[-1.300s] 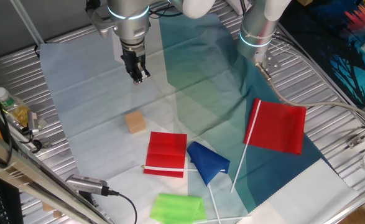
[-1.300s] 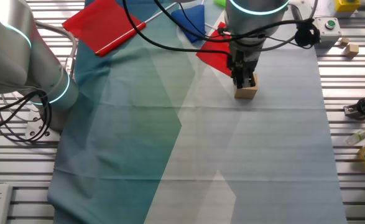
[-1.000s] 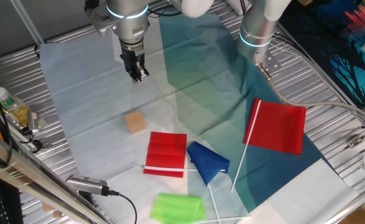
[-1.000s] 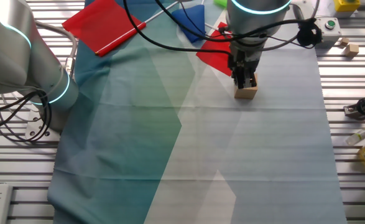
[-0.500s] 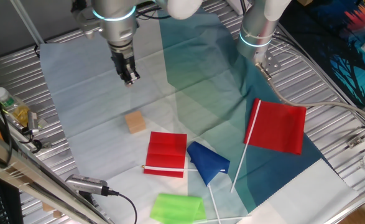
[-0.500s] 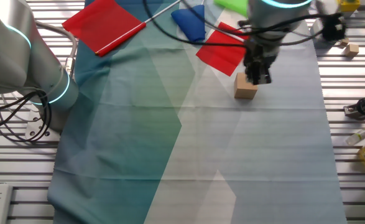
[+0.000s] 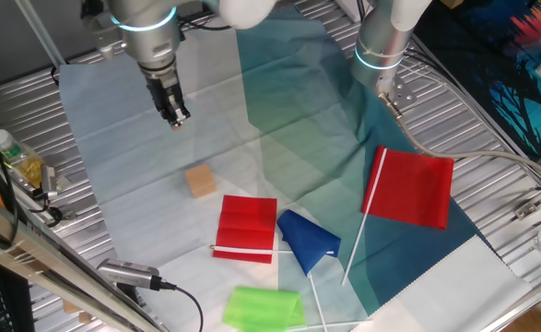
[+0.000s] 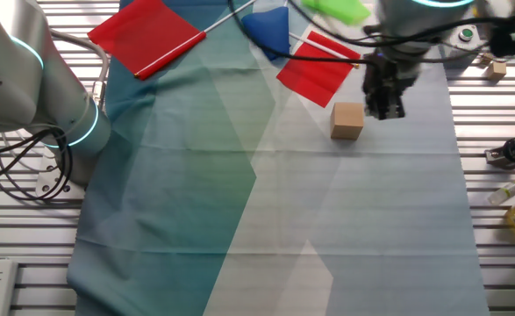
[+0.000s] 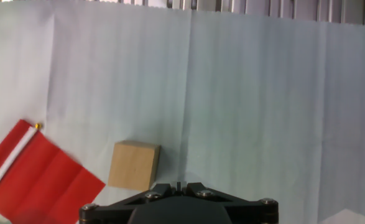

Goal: Approach and touch the side of the small block

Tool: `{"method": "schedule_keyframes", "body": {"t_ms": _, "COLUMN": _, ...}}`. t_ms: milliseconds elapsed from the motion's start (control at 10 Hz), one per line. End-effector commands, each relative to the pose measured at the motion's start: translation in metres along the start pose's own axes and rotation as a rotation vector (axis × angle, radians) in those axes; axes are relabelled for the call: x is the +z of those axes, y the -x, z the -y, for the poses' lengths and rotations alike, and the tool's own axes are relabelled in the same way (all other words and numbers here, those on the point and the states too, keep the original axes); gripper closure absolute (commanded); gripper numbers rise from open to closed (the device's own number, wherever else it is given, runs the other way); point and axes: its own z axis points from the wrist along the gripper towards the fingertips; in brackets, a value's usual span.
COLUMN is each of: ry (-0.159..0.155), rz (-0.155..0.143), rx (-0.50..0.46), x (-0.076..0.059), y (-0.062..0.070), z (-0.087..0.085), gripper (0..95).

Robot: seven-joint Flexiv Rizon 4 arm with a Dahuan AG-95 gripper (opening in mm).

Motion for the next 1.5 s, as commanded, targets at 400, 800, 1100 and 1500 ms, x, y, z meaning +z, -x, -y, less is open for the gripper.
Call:
{"method": "schedule_keyframes", "body": {"t_ms": 400, "ry": -0.011, "rz": 0.01, "rx": -0.009, "x": -0.0005, "y": -0.0057, "z": -0.0002, "gripper": 95.0}}
{"method": "schedule_keyframes", "body": {"t_ms": 800, "ry": -0.015, "rz": 0.004, "rx": -0.018, "x": 0.0017, "y": -0.0072, "z": -0.001, "gripper": 95.0}}
{"method": "schedule_keyframes", "body": {"t_ms": 1100, "ry": -0.014, "rz": 0.018, "rx": -0.004, "x": 0.0013, "y": -0.006, "z": -0.0007, "gripper": 95.0}}
{"method": "schedule_keyframes", "body": {"t_ms": 1500, "ry": -0.01, "rz": 0.019, "rx": 0.03, "x": 0.0005, "y": -0.005, "z": -0.0003, "gripper": 95.0}}
